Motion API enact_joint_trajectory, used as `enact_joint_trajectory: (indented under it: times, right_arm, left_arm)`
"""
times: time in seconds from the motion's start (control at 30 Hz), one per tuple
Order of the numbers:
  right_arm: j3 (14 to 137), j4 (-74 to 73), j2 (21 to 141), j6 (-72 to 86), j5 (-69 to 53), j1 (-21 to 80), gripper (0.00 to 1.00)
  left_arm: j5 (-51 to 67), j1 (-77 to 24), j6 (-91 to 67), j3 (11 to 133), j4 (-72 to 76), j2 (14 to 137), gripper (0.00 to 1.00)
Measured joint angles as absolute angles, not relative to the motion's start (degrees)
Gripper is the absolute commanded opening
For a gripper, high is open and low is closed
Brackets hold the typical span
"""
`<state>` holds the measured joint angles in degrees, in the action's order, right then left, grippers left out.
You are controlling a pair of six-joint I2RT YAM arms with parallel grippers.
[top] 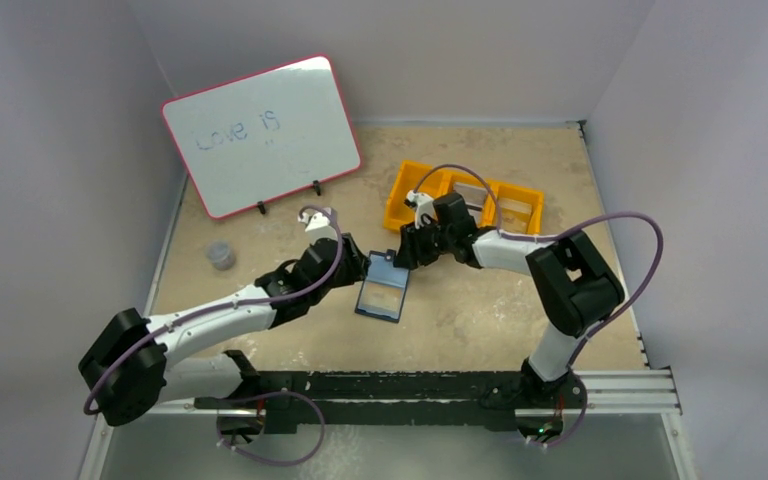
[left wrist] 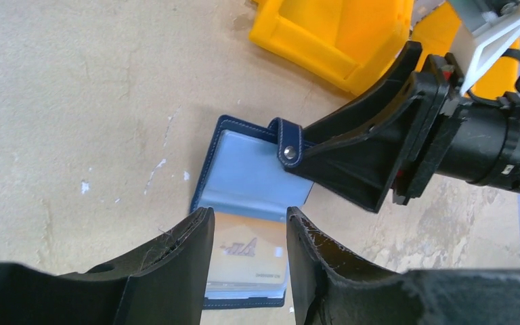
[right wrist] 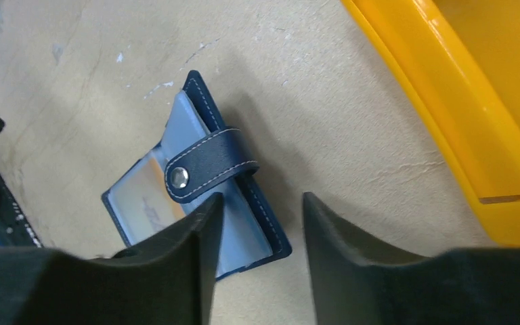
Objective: Take the credit cards out of the card holder
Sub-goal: Adjust the card holder at the center of the board.
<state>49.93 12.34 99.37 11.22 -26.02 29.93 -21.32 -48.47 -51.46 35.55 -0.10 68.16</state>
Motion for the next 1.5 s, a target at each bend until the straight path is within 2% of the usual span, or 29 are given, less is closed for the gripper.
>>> enact_joint_trajectory:
  times: [0.07, 0.1, 0.17, 0.2, 0.3, 0.57, 0.73, 0.83, 0.97, 1.03, 1.07, 1.1, 1.17, 1.23, 1.3, 1.5]
  right_arm:
    - [49.87, 12.38, 99.37, 11.57, -26.50, 29.93, 0.30]
    - [49.65, 13.02, 99.33, 12.29, -26.41, 29.93, 0.27]
    - [48.25, 14.59, 98.70, 14.39, -25.65, 29.93, 0.10]
    - [47.05, 15.51, 98.06, 15.84, -25.02, 29.93, 0.05]
    - [42.17, 18.44, 95.26, 21.74, -23.20, 29.93, 0.03]
    - [23.97, 28.32, 79.90, 41.34, -15.09, 30.46, 0.05]
    - [15.99, 28.91, 65.28, 53.28, -0.12, 37.78, 0.04]
    - [14.94, 28.49, 61.25, 57.78, 5.85, 41.23, 0.02]
    - [14.94, 28.32, 62.43, 63.81, 11.11, 41.69, 0.02]
    - [14.96, 27.88, 64.25, 66.59, 12.69, 41.82, 0.05]
    - [14.96, 27.66, 65.06, 67.77, 13.02, 41.98, 0.09]
    - [14.98, 27.35, 65.60, 68.42, 12.99, 42.04, 0.15]
    - [15.20, 26.37, 66.26, 69.25, 12.86, 42.13, 0.36]
    - [15.68, 25.15, 66.02, 69.56, 12.75, 42.33, 0.48]
    - [16.23, 23.03, 64.34, 69.54, 12.97, 42.37, 0.52]
    - [17.47, 15.68, 53.82, 63.96, 12.97, 42.37, 0.55]
  left_arm:
    - [-21.54, -48.47, -51.66, 34.72, -0.80, 67.11, 0.44]
    - [-21.58, -48.47, -51.75, 34.26, -1.26, 66.59, 0.44]
    - [-21.71, -48.47, -51.92, 33.47, -1.89, 65.78, 0.44]
    - [-21.76, -48.47, -51.94, 33.12, -2.11, 65.47, 0.44]
    - [-21.74, -48.47, -52.05, 32.75, -2.68, 65.12, 0.44]
    - [-21.71, -48.47, -52.93, 32.53, -2.68, 64.49, 0.44]
    - [-21.69, -48.47, -53.78, 31.24, -2.39, 63.18, 0.45]
    - [-21.67, -48.47, -54.48, 30.26, -2.17, 62.76, 0.47]
    - [-21.43, -48.47, -55.57, 28.82, -0.91, 62.78, 0.48]
    - [-21.21, -48.47, -56.47, 28.01, 0.14, 62.85, 0.49]
    - [-21.17, -48.47, -56.77, 27.59, 0.86, 62.98, 0.49]
    - [-21.06, -48.47, -57.06, 27.24, 1.50, 63.13, 0.50]
    - [-20.97, -48.47, -57.74, 26.68, 2.61, 63.72, 0.50]
    - [-20.78, -48.47, -58.00, 26.39, 3.22, 64.49, 0.51]
    - [-20.47, -48.47, -57.98, 26.35, 3.84, 65.43, 0.51]
    - [-19.44, -48.47, -57.87, 26.35, 5.19, 67.88, 0.51]
